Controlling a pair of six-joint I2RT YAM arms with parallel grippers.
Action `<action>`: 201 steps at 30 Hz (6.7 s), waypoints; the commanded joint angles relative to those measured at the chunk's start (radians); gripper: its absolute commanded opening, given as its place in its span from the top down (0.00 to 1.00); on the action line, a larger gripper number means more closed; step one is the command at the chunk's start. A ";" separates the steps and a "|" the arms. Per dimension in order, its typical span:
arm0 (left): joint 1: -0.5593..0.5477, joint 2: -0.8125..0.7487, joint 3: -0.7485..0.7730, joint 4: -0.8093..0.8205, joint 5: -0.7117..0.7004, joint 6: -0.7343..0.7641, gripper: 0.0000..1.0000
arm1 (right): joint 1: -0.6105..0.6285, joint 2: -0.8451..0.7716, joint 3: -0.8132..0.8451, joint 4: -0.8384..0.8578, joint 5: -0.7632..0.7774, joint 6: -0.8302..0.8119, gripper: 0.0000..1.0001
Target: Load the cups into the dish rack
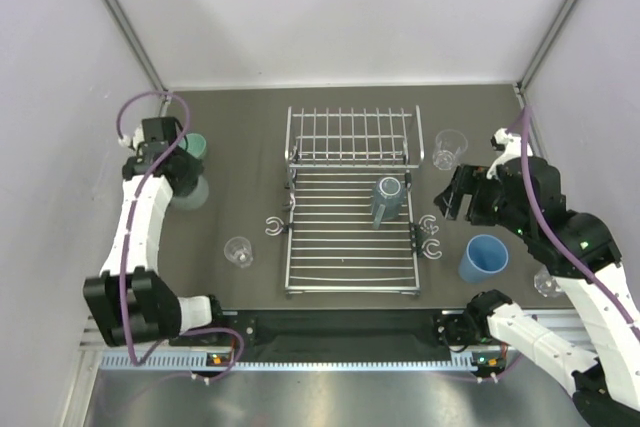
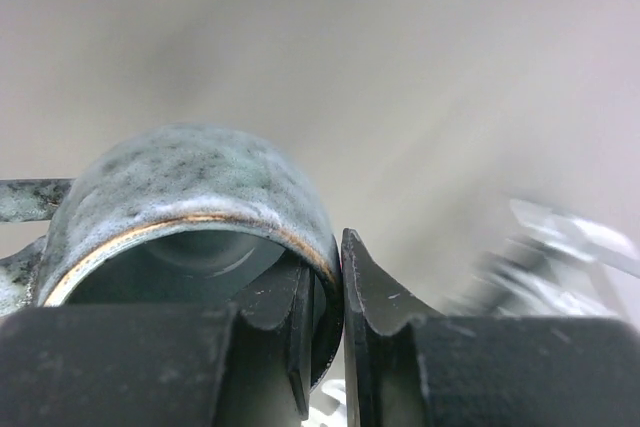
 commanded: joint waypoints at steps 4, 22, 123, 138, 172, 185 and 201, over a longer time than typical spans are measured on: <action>0.004 -0.168 0.202 0.066 0.353 -0.114 1.00 | 0.009 -0.022 -0.037 0.179 -0.245 -0.046 0.18; -0.112 -0.320 0.245 0.709 0.766 -0.810 1.00 | 0.355 0.112 -0.053 0.637 -0.367 0.001 0.21; -0.506 -0.557 -0.214 1.151 0.542 -1.611 0.09 | 0.276 0.754 -0.066 2.456 -0.836 0.210 1.00; -0.531 -0.588 -0.263 0.927 0.559 -1.346 0.02 | 0.236 0.415 -0.085 1.437 -0.576 -0.144 1.00; -0.526 -0.654 0.360 0.197 -0.079 -0.189 0.11 | 0.808 0.528 -0.130 0.655 0.379 -0.203 1.00; -0.526 -0.660 0.345 0.172 -0.073 -0.163 0.11 | 0.753 0.771 -0.008 0.704 0.434 -0.157 1.00; -0.539 -0.666 0.345 0.154 -0.105 -0.123 0.11 | 0.692 0.851 -0.022 0.798 0.506 -0.100 1.00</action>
